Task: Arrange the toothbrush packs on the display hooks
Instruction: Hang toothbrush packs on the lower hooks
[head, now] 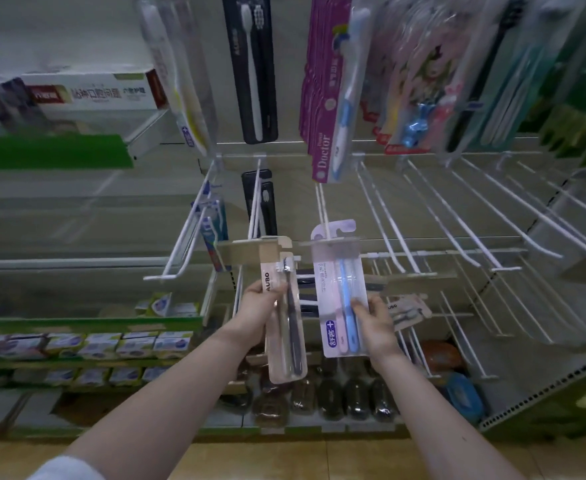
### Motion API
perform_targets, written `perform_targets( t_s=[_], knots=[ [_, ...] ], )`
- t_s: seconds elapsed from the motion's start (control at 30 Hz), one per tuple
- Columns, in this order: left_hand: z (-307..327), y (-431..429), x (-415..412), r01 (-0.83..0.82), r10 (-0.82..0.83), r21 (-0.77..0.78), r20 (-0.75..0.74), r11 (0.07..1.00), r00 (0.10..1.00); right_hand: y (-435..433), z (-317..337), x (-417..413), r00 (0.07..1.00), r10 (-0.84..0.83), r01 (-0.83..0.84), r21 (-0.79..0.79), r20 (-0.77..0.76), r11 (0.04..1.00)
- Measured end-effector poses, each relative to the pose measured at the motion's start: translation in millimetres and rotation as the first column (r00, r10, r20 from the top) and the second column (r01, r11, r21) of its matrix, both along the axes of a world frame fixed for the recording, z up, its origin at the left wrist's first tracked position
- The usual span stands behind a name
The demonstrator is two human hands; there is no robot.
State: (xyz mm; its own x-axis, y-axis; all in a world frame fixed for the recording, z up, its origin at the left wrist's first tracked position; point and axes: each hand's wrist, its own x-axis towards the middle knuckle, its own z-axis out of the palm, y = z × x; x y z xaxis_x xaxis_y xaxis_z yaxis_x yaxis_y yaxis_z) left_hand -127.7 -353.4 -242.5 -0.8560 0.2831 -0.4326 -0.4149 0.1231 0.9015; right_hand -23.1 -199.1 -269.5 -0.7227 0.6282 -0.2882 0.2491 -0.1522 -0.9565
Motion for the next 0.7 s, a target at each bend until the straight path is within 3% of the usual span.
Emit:
perform_targets(
  t_s=[0.4,0.5,0.7],
  knots=[
    [-10.9,67.3,6.3,-0.065,0.069,-0.075,0.049,0.995,0.996,57.0,-16.0,-5.5,0.998,-0.011,0.006,0.088,0.058,0.996],
    [-12.3,74.6,10.8,-0.076,0.076,0.002,-0.044,0.997,0.996,59.7,-9.6,2.0,1.0,-0.002,0.003,0.046,-0.018,0.999],
    [-6.2,85.9,5.9,0.009,-0.088,-0.275,-0.278,0.961,0.956,60.3,9.8,22.6,0.987,0.037,-0.029,0.053,-0.155,0.998]
  ],
)
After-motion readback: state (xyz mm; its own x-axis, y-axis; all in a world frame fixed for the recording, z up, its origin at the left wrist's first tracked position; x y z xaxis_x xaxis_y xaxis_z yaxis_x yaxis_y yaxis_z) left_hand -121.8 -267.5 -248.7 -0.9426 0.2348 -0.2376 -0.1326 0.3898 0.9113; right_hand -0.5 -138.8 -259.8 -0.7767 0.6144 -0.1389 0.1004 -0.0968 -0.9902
